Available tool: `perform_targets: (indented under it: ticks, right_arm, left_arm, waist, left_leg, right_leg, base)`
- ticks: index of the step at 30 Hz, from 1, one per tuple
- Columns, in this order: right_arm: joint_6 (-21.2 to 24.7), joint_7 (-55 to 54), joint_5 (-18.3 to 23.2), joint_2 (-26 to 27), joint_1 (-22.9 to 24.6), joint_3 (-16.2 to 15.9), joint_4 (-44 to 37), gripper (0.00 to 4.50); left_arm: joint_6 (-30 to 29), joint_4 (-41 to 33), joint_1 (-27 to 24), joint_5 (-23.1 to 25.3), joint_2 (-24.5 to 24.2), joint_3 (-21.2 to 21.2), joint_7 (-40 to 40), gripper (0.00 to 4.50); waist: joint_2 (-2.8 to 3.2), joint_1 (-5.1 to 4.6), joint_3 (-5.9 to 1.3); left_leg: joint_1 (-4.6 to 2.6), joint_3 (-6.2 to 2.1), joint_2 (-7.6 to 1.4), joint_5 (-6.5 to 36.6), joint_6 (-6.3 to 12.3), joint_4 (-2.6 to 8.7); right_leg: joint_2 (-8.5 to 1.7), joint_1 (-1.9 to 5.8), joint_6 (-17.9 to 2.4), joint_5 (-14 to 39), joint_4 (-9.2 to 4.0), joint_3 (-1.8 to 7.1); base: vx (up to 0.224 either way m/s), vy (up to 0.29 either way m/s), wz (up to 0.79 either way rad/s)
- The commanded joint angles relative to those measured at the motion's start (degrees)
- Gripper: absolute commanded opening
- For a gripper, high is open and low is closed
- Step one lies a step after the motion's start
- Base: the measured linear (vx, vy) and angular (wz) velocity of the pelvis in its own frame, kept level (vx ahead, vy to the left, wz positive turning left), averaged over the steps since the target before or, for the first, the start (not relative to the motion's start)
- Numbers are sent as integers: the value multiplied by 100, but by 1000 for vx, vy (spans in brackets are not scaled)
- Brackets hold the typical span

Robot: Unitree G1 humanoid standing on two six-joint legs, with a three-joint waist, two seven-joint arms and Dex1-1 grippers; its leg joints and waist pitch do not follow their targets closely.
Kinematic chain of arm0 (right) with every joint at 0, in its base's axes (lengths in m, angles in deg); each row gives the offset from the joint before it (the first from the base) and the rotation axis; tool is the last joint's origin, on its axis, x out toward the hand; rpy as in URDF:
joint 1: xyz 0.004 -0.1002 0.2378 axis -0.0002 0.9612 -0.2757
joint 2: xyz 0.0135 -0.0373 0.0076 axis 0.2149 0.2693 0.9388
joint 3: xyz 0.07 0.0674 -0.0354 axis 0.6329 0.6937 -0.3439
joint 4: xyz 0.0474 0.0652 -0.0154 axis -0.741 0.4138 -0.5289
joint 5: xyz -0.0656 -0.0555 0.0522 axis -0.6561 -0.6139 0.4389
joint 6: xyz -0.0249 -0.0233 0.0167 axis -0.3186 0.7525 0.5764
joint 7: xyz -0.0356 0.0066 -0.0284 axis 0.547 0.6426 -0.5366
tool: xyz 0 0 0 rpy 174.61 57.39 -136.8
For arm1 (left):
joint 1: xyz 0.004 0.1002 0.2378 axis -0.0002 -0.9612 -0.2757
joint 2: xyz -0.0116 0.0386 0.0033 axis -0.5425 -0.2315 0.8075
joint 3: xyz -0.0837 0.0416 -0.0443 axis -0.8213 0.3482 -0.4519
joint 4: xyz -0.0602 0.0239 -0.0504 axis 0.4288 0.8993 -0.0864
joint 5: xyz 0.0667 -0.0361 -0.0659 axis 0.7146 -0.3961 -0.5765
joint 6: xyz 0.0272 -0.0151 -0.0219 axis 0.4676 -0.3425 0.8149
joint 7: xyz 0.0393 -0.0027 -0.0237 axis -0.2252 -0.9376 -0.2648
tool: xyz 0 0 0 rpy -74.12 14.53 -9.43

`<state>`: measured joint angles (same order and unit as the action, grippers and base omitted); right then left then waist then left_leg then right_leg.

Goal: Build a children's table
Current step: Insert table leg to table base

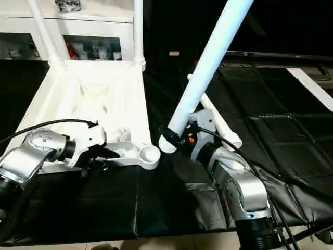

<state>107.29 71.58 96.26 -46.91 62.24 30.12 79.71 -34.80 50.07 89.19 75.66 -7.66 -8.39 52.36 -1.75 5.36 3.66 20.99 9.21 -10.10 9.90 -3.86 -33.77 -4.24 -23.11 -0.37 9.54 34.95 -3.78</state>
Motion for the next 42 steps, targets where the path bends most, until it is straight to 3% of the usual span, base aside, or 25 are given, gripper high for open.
perform_targets:
  ticks: [1, 10, 14, 15, 16, 21, 23, 27, 31, 32, 34, 35, 36, 42]
  right_arm:
    - [-87, 36, -38, -54, -8, -23, 74, 191]
    - [-125, 35, -71, -41, 17, -6, 95, 191]
    - [-69, 117, 30, -47, 32, 28, 96, 191]
    - [-45, 157, 51, -64, 25, 20, 93, 191]
    - [-22, 200, 67, -84, 12, 6, 94, 191]
    - [24, 487, 90, -181, -112, -142, 118, 191]
    - [23, 534, 68, -184, -166, -188, 147, 191]
    - [12, 664, 12, -211, -295, -281, 253, 191]
    - [-97, 784, -50, -221, -386, -348, 382, 191]
    - [-113, 817, -51, -222, -405, -372, 406, 191]
    - [-109, 837, -34, -215, -420, -383, 428, 191]
    - [-119, 850, -39, -211, -422, -396, 442, 191]
    - [-149, 873, -55, -205, -422, -415, 475, 191]
    - [-347, 922, -128, -169, -432, -432, 602, 191]
  left_arm:
    - [5, 37, 104, -1, 17, -32, 41, 122]
    - [187, 177, 95, 86, 170, -62, -2, 45]
    - [285, 154, 100, -21, 341, -88, 32, 31]
    - [305, 106, 93, -69, 394, -91, 56, 10]
    - [284, 55, 85, -100, 449, -90, 71, 3]
    - [200, -168, -21, -50, 711, 129, 163, 3]
    - [228, -126, -38, 75, 755, 210, 112, 0]
    - [331, 6, -22, 280, 793, 262, -26, 0]
    - [480, 76, -1, 440, 761, 190, -226, 0]
    - [575, 114, 15, 506, 761, 129, -425, 0]
    - [407, 76, 19, 341, 831, -53, -522, 0]
    - [295, 1, 9, 230, 824, -114, -441, 43]
    - [164, -97, -17, 155, 778, -147, -341, 54]
    - [-347, -401, -160, 120, 517, -112, -46, 94]
  waist:
    - [76, 25, -393]
    - [84, 26, -410]
    - [80, 37, -417]
    - [130, 31, -418]
    - [127, 31, -419]
    - [128, 48, -428]
    - [118, 56, -424]
    - [126, 71, -395]
    - [108, 86, -395]
    - [77, 87, -401]
    - [95, 95, -400]
    - [93, 95, -402]
    - [65, 97, -400]
    - [87, 87, -409]
  left_leg:
    - [-88, -73, -267, 1679, -261, 457]
    - [-78, -65, -265, 1542, -225, 444]
    - [-75, -61, -270, 1471, -187, 437]
    - [-79, -60, -272, 1499, -197, 438]
    - [-82, -61, -274, 1501, -200, 436]
    - [-66, -45, -267, 1367, -143, 418]
    - [-70, -39, -264, 1384, -125, 414]
    - [-104, -56, -274, 1690, -177, 433]
    - [-108, -63, -279, 1749, -201, 441]
    - [-98, -62, -281, 1710, -192, 441]
    - [-94, -60, -279, 1666, -181, 437]
    - [-90, -57, -278, 1645, -185, 435]
    - [-81, -58, -274, 1620, -170, 435]
    - [-76, -58, -282, 1508, -152, 437]
  right_leg:
    - [-432, 248, -943, 1933, -431, 287]
    - [-428, 269, -1033, 1624, -403, 288]
    - [-433, 277, -1051, 1531, -397, 284]
    - [-421, 273, -1071, 1446, -401, 285]
    - [-419, 273, -1090, 1402, -391, 284]
    - [-418, 305, -1192, 1117, -369, 285]
    - [-419, 305, -1182, 1203, -381, 285]
    - [-427, 272, -1005, 1906, -453, 278]
    - [-433, 260, -934, 2030, -464, 281]
    - [-433, 269, -926, 1993, -460, 279]
    - [-432, 262, -932, 1950, -451, 280]
    - [-437, 267, -939, 1949, -447, 278]
    - [-439, 271, -926, 2001, -444, 274]
    - [-436, 264, -960, 1871, -426, 279]
  base:
    - [0, 0, 0]
    - [0, 0, 0]
    - [0, 0, 0]
    - [0, 0, 0]
    - [0, 0, 0]
    - [0, 0, 0]
    - [0, 0, 0]
    - [0, 0, 0]
    - [0, 0, 0]
    - [0, 0, 0]
    - [0, 0, 0]
    - [0, 0, 0]
    - [0, 0, 0]
    - [0, 0, 0]
